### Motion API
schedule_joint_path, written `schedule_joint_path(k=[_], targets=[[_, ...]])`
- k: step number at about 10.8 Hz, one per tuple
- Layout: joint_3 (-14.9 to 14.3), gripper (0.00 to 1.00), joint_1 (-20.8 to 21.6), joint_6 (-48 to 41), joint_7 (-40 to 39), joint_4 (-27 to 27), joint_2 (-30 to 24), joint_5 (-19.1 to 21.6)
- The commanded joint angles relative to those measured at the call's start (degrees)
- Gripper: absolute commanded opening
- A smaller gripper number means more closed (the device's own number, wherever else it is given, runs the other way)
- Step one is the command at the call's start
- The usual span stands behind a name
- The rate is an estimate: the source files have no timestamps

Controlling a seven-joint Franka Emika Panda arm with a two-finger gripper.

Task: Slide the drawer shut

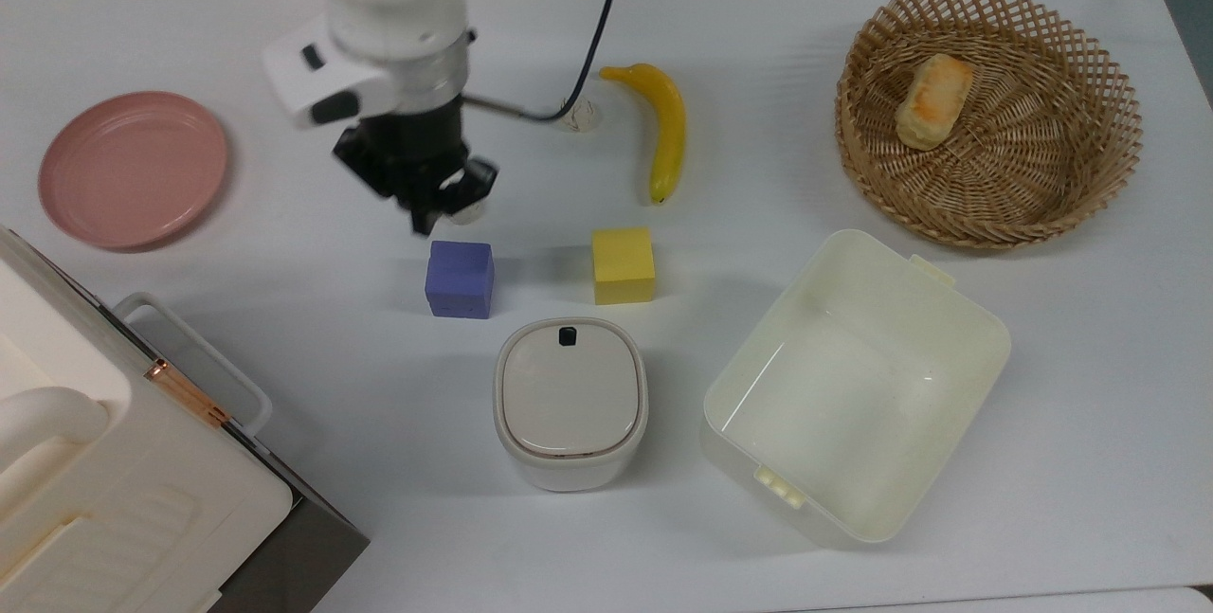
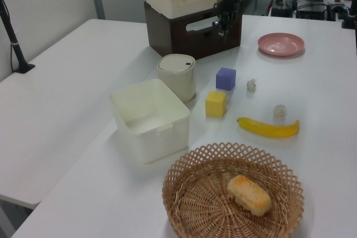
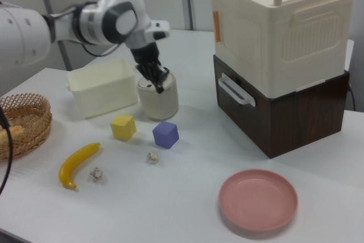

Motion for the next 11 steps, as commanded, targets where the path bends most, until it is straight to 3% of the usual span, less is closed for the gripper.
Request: schedule_joint_path(k=[1, 7, 9, 10, 11], targets=[[-0.4, 0.0, 2.42, -7.76, -5.51, -3.39, -7.22, 0.15], [-1.01, 0.04, 2.6, -21.39, -17.12, -3.66, -15.84, 1.38], [-1.02, 0.26, 2.52, -22.73, -17.04, -6.11, -18.3, 1.38], [-1.1, 0.54, 2.34, -22.73, -17.04, -6.38, -18.49, 1.38], [-1.1, 0.7, 2.17, -22.64, -17.13, -6.3, -18.49, 1.29]])
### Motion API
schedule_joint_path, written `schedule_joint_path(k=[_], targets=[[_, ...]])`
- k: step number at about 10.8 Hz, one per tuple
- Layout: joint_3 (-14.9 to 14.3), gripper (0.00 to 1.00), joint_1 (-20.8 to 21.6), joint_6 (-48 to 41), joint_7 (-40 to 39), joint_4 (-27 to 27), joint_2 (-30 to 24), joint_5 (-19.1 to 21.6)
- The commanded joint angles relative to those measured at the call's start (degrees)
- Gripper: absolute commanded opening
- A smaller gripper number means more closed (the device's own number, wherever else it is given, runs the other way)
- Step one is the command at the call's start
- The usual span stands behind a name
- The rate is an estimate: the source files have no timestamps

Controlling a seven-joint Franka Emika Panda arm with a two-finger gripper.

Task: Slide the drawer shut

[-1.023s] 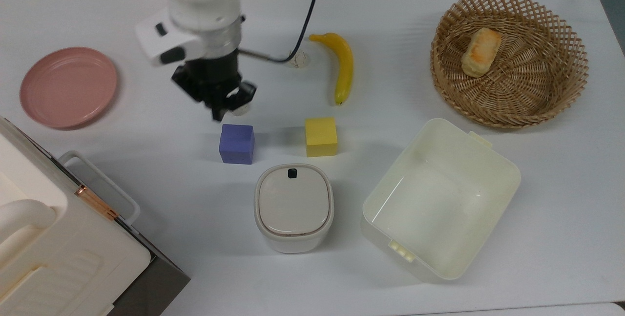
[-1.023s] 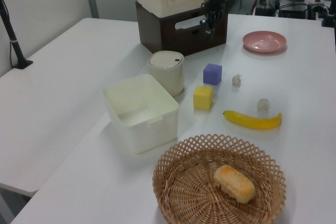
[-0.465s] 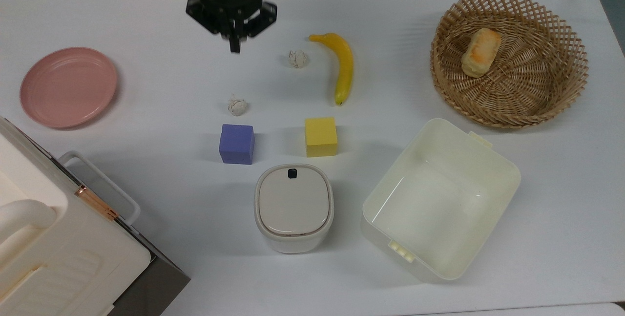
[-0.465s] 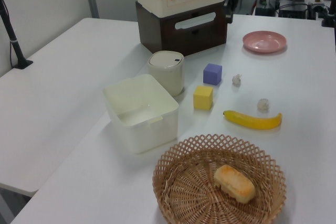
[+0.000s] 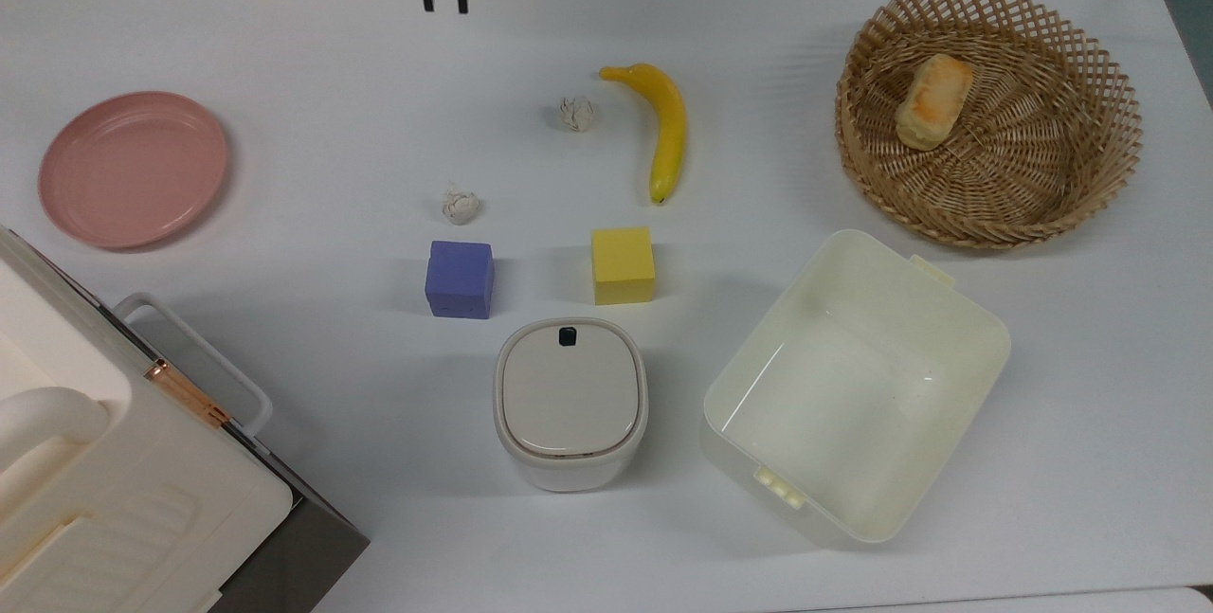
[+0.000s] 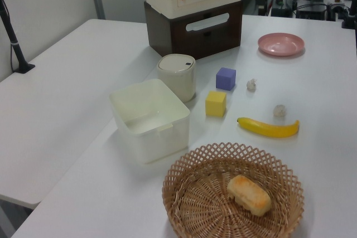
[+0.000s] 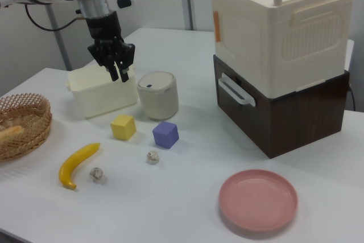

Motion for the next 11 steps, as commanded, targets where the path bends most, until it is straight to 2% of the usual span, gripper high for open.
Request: schedule_joint_path(k=[1, 2, 11], targets=[[-0.67, 0.94, 0.02, 0.15, -1.66, -3.04, -2.42, 0.84], [-0.67, 1.0, 0.02, -0.03, -1.57, -3.04, -2.5, 0.84], [-0.67, 1.0, 0.01, -0.03, -0.78, -2.69, -2.59, 0.4]])
